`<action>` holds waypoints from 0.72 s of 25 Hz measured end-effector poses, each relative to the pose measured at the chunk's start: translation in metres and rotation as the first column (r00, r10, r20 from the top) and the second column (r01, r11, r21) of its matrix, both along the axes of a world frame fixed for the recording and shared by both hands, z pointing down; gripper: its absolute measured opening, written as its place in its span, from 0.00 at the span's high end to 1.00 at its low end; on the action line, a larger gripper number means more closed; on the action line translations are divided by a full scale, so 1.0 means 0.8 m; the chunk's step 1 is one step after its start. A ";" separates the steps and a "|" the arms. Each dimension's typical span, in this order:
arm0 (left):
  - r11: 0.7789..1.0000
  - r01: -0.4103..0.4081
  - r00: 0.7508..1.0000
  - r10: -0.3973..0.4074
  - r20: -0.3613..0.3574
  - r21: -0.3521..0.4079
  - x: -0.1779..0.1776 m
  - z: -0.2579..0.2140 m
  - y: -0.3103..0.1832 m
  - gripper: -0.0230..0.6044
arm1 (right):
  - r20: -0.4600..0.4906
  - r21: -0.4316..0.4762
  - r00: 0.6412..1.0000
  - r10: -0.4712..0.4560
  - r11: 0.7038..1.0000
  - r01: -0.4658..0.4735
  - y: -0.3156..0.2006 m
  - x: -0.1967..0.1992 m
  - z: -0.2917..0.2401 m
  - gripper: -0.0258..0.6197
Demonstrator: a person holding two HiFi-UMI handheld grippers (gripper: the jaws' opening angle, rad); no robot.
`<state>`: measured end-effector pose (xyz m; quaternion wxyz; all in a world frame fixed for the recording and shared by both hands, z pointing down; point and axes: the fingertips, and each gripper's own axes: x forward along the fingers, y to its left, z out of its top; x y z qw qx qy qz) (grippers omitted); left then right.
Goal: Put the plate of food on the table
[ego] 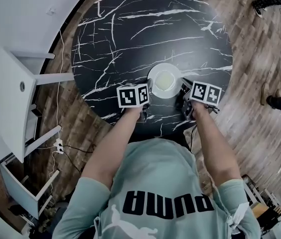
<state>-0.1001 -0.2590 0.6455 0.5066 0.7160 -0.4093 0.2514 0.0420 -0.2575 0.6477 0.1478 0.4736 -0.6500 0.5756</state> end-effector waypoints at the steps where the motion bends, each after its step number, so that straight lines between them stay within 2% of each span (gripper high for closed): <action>1: 1.000 -0.005 1.000 0.005 0.003 -0.003 0.001 0.003 0.002 0.87 | -0.007 0.005 1.000 0.003 1.000 -0.003 -0.001 0.001 0.000 0.89; 11: 0.999 -0.033 0.999 0.032 0.021 0.039 -0.013 -0.001 0.003 0.87 | -0.062 0.035 0.997 0.054 0.998 -0.052 -0.001 0.014 -0.009 0.89; 15: 0.999 -0.007 0.999 0.009 -0.044 0.051 -0.025 -0.023 0.017 0.88 | -0.086 0.072 0.993 0.085 0.994 -0.079 0.009 0.020 -0.027 0.89; 18: 0.999 0.004 0.996 0.000 -0.089 0.049 -0.030 -0.044 0.039 0.95 | -0.074 0.097 0.993 0.092 0.992 -0.085 0.024 0.008 -0.049 0.90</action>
